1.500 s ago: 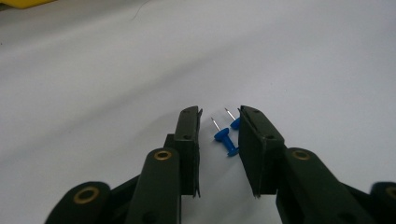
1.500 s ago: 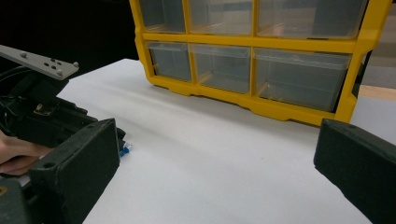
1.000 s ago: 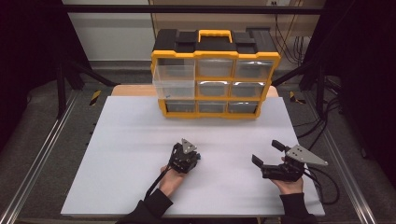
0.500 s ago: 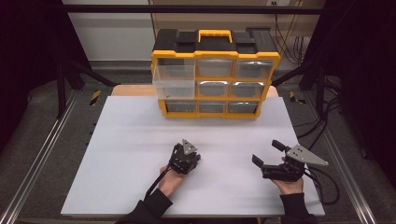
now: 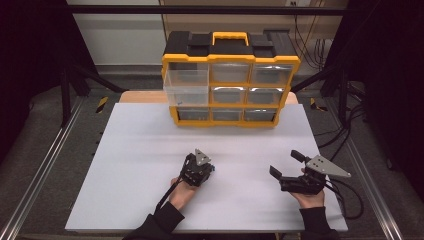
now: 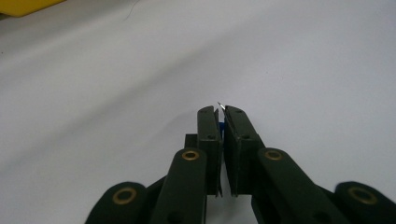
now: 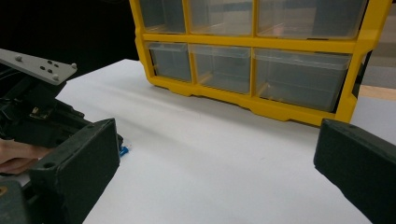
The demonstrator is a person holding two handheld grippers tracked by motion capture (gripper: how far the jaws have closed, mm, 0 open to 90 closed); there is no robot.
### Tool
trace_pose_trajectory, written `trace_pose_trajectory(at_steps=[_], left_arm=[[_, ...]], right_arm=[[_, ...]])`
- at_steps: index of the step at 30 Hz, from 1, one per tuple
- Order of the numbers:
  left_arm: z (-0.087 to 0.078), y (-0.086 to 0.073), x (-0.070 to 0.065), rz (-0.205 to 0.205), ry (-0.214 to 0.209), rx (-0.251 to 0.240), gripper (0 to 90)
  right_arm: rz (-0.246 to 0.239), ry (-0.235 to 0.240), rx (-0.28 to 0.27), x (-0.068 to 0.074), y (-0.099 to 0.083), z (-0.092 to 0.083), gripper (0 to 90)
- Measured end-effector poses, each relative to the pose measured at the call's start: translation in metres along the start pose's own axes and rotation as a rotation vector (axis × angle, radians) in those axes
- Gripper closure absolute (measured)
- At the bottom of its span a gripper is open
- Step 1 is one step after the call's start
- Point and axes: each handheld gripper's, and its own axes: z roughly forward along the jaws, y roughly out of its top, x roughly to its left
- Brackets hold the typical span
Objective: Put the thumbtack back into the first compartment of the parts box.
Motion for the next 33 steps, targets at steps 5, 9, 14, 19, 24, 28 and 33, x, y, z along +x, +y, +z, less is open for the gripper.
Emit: trace_pose_trajectory(at_steps=[5,9,14,19,24,28,33], left_arm=[[-0.008,0.002,0.004,-0.011,-0.007,-0.026,84.7],[-0.018,0.004,0.006,-0.008,-0.015,-0.042,84.7],[-0.032,0.007,0.01,-0.018,-0.024,-0.077,84.7],[-0.051,0.013,0.018,-0.029,-0.032,-0.127,84.7],[-0.071,0.02,0.027,-0.042,-0.04,-0.178,84.7],[-0.082,0.025,0.032,-0.054,-0.044,-0.211,84.7],[-0.097,0.033,0.037,-0.064,-0.047,-0.255,84.7]], right_arm=[[-0.002,0.002,0.002,0.0,0.0,0.0,1.3],[-0.001,0.002,0.002,0.0,0.0,0.0,1.3],[-0.002,0.003,0.003,0.0,0.0,0.0,1.3],[-0.006,0.002,0.001,0.0,0.0,0.0,1.3],[0.0,0.002,0.001,0.0,0.0,0.0,1.3],[-0.001,0.002,0.001,0.0,0.0,0.0,1.3],[-0.002,0.002,0.0,0.0,0.0,0.001,1.3]])
